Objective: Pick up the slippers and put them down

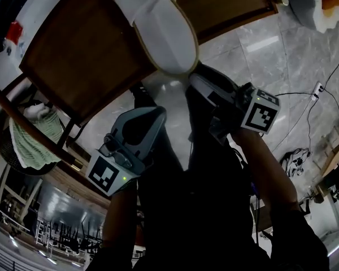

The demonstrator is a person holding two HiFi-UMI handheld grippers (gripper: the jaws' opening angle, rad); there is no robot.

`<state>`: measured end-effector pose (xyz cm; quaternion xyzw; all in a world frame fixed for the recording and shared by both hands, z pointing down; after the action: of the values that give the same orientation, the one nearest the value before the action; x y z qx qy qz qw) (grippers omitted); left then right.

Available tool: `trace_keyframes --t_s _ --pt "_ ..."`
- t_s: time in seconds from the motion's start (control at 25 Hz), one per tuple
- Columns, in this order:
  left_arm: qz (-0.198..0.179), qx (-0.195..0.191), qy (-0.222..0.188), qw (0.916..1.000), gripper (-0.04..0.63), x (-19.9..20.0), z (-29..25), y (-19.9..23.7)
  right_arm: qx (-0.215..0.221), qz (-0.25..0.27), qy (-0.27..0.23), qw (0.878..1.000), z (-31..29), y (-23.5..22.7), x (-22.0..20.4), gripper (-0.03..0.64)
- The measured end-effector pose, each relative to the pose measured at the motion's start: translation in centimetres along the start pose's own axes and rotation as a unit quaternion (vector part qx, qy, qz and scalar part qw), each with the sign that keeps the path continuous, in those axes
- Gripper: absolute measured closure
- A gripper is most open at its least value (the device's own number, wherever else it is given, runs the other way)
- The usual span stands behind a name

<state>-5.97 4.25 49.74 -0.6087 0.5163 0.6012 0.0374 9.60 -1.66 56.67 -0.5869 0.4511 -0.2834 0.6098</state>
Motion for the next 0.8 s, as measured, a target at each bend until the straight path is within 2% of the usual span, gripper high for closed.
trace_keyframes --t_s 0.28,0.52,0.8 --pt "-0.007 -0.005 -0.008 0.9999 0.584 -0.1 -0.1 0.7 0.01 -0.022 -0.001 1.0 -1.6 -0.8 0.0 0.428" --pt "-0.024 0.0 -0.034 0.9991 0.584 0.9 0.1 0.7 0.011 -0.041 0.006 0.999 -1.7 -1.2 -0.5 0.43" --pt "-0.027 0.001 -0.038 0.9989 0.584 1.3 0.4 1.0 0.016 -0.055 0.006 0.998 -2.3 -1.4 -0.6 0.43"
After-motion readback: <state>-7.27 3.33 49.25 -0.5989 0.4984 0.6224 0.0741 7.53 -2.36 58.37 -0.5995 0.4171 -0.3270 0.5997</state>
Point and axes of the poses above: the fingertips, and each gripper's own axes: z backward along the fingers, y to its left, x out of its top, the point moved 5 cm from there along z, backward along the fingers, and after that the axes turned 10 degrees about x, right-handed, at the moved point
